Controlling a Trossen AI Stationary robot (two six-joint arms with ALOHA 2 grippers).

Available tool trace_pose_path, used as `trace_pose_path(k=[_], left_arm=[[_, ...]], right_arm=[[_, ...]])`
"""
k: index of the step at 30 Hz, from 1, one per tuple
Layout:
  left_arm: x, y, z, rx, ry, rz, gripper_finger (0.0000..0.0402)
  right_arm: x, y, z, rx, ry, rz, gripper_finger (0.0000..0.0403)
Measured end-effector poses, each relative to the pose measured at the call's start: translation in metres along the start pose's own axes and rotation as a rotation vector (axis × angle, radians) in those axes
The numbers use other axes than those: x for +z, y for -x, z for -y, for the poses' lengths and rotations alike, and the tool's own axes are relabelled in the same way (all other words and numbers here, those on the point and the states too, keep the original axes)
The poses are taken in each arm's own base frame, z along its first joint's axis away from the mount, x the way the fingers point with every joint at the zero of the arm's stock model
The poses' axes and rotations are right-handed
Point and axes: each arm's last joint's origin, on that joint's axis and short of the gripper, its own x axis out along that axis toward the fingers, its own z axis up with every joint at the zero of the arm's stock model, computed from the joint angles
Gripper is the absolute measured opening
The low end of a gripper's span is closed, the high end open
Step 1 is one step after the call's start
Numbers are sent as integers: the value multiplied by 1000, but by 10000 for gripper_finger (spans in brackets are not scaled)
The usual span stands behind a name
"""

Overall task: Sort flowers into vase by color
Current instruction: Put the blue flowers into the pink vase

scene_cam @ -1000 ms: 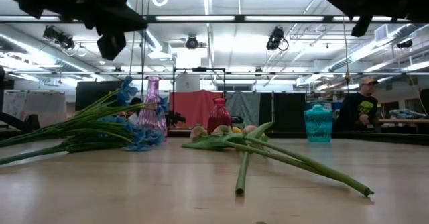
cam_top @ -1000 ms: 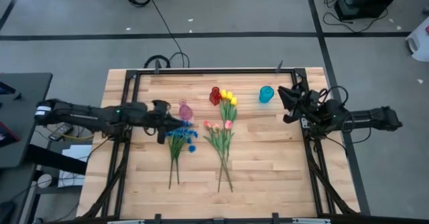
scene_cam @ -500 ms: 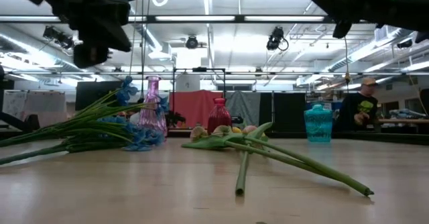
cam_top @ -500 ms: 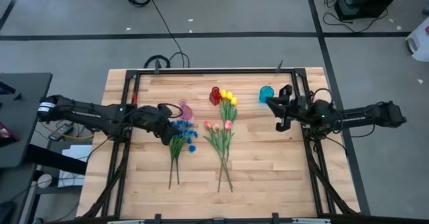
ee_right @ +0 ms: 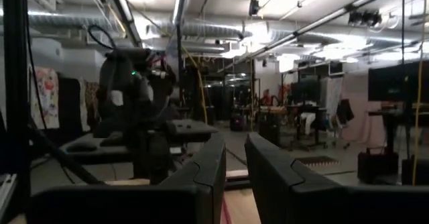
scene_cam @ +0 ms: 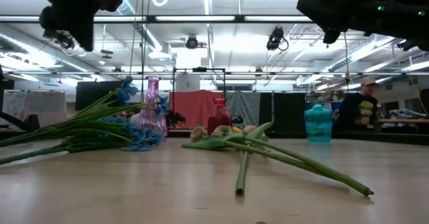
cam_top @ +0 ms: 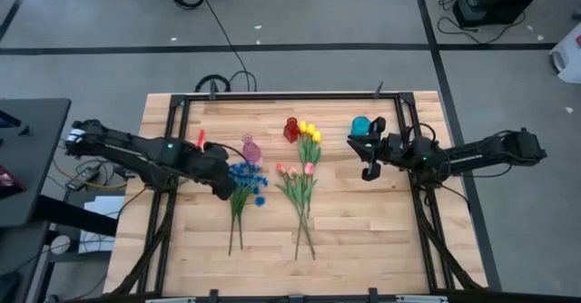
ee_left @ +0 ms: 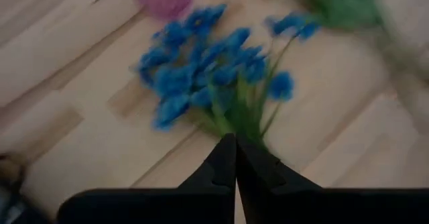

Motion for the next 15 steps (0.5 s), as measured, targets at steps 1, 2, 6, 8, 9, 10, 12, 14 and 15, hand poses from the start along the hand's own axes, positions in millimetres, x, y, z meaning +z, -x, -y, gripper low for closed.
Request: trace_pose_path(k=[1,2,6,8,9,10,12,14,15], left_arm=[[0,-2,2,40,-11,-23,12],[0,-3,4,71,-22,-40,12],[-1,-7,7,222,-54,-121,12],[-1,-7,9,278,-59,-160,12],[-1,-8,9,308,-64,-187,12],[-2,-8,9,339,-65,-212,12],[-2,-9,9,382,-55,-254,12],[-3,-13,11,387,-50,-290,12],[-4,-14,12,382,-48,-297,12]], right_arm=[[0,0,0,-2,3,0,74],[0,-1,1,-5,4,6,74],[1,-1,2,-16,3,28,74],[0,-2,2,-16,-1,22,74],[0,-2,2,-16,-1,21,74],[-1,-2,2,-16,-3,19,74],[-2,-2,2,-15,-9,14,74],[-2,-2,2,-15,-10,13,74],[-2,-2,2,-14,-11,14,74]])
